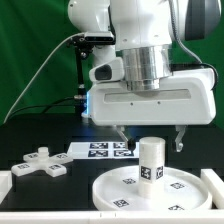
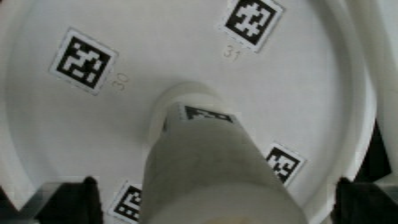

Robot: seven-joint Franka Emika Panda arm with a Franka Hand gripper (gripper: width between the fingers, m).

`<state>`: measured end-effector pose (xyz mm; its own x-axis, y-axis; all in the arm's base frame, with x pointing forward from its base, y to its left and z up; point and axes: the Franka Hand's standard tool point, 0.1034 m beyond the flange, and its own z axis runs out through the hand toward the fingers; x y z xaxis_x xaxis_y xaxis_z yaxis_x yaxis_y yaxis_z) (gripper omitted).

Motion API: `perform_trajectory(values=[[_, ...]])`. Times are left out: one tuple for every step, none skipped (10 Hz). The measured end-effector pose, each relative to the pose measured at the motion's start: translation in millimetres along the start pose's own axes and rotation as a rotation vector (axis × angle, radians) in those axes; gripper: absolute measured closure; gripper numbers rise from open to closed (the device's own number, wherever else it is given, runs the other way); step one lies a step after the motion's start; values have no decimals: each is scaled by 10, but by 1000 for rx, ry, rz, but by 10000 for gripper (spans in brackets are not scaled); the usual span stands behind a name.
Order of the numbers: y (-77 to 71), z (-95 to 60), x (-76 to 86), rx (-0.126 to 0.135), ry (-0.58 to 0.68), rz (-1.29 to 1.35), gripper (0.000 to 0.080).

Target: Assemble round table

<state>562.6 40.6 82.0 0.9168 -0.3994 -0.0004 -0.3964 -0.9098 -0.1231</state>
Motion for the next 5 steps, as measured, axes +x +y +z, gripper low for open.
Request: perform_trajectory(values=[[0, 0, 1, 0, 1, -82, 151], [0, 2, 16, -24, 10, -315, 151], [-28, 4, 10, -43, 12, -517, 151], [-73, -5, -2, -42, 21, -585, 151], [-62, 0, 0, -43, 20, -616, 151]])
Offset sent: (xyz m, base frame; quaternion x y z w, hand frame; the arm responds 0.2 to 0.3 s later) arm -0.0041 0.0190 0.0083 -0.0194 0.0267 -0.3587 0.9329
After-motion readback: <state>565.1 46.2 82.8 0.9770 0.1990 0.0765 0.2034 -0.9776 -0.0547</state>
